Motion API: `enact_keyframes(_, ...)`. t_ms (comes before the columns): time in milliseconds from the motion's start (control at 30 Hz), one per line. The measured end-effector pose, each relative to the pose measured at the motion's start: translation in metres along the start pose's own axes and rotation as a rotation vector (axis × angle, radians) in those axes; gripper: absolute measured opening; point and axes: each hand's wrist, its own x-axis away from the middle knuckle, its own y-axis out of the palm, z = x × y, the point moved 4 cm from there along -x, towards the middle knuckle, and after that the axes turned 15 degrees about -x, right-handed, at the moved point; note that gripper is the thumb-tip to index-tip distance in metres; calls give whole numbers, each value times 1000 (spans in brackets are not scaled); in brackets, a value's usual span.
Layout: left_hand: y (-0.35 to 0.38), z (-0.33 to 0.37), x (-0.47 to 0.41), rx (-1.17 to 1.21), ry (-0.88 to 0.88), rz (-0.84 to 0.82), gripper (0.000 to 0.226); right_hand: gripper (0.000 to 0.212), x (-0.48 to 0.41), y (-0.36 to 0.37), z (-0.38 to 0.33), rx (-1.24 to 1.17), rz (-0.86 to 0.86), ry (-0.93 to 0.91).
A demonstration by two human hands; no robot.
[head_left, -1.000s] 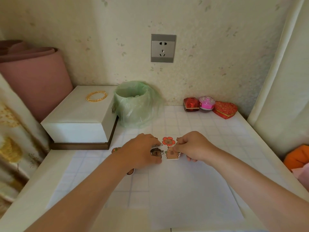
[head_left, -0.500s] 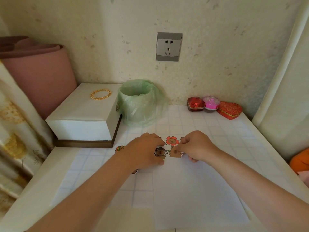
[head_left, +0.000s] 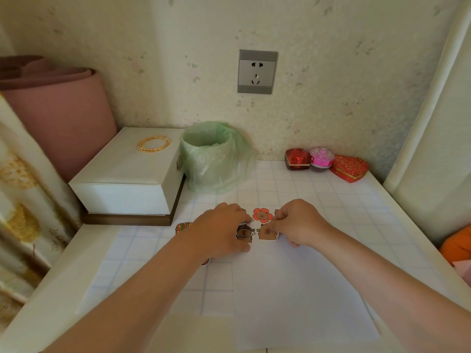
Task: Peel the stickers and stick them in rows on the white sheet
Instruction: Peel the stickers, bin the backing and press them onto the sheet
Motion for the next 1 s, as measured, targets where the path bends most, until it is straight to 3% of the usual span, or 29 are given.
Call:
enact_keyframes(433, 4, 9, 5, -139, 83, 15, 52, 12, 0, 4, -5, 117, 62, -44)
enact_keyframes(667, 2, 20, 1, -121, 70, 108, 40, 37, 2, -4, -7, 313, 154, -96)
enact_keyframes(800, 4, 31, -3, -111, 106, 171, 34, 30, 4, -10, 1, 229, 92, -105)
enact_keyframes(900, 7, 35, -3, -108, 109, 176, 34, 10, 8, -17, 6, 221, 43, -176)
enact_keyframes(1000, 10, 36, -3, -144, 120, 207, 39, 20, 16, -19, 12, 261, 1, -286)
